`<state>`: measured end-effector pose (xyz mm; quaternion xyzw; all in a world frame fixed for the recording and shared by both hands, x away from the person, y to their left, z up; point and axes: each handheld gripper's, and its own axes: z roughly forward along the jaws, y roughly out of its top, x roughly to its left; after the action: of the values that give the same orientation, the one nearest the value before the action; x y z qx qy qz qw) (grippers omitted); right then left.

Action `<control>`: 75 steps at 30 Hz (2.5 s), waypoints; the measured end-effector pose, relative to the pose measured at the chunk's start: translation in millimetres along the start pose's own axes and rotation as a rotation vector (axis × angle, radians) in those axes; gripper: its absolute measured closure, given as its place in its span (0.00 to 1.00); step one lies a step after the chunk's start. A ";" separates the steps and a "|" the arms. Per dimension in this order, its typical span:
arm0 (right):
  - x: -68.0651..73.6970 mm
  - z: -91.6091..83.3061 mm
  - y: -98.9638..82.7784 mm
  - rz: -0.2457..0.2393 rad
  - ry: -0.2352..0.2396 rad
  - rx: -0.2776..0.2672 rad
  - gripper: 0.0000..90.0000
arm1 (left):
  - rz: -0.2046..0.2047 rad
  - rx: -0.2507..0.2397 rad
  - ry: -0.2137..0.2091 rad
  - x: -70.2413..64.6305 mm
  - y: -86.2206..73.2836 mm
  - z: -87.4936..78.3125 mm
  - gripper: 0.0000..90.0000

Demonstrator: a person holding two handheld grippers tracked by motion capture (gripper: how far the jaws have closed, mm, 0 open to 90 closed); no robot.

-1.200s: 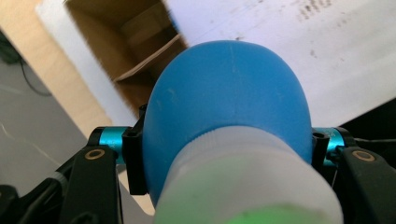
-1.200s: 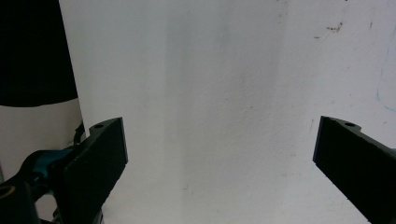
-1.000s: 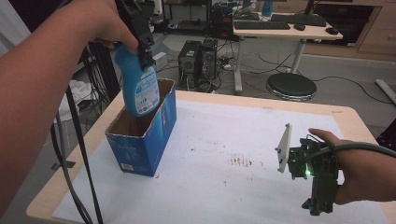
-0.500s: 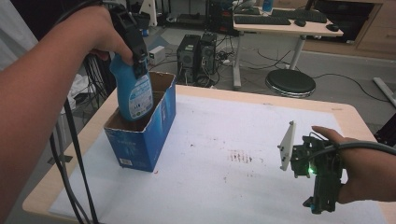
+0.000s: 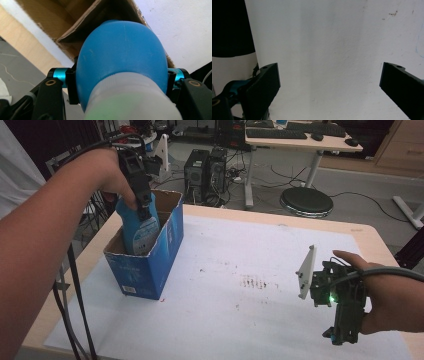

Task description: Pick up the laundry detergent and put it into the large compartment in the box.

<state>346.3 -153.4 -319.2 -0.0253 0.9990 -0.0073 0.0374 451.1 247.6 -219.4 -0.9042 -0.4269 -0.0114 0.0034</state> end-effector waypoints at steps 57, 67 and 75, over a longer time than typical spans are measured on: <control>0.4 -3.9 2.5 0.003 -0.011 0.003 0.02 | 0.296 0.018 -0.026 -9.6 -0.8 58.6 0.31; 2.1 -5.9 3.3 -0.010 -0.014 -0.003 0.02 | 0.296 -0.005 -0.004 -10.1 -3.2 36.7 0.22; 2.8 -8.4 3.2 -0.007 -0.020 -0.002 0.02 | 0.291 -0.026 -0.031 -13.5 -3.1 16.1 0.18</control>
<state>342.7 -150.2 -311.1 -0.0289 0.9984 -0.0062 0.0474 440.4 239.4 -235.8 -0.9566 -0.2912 -0.0026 -0.0134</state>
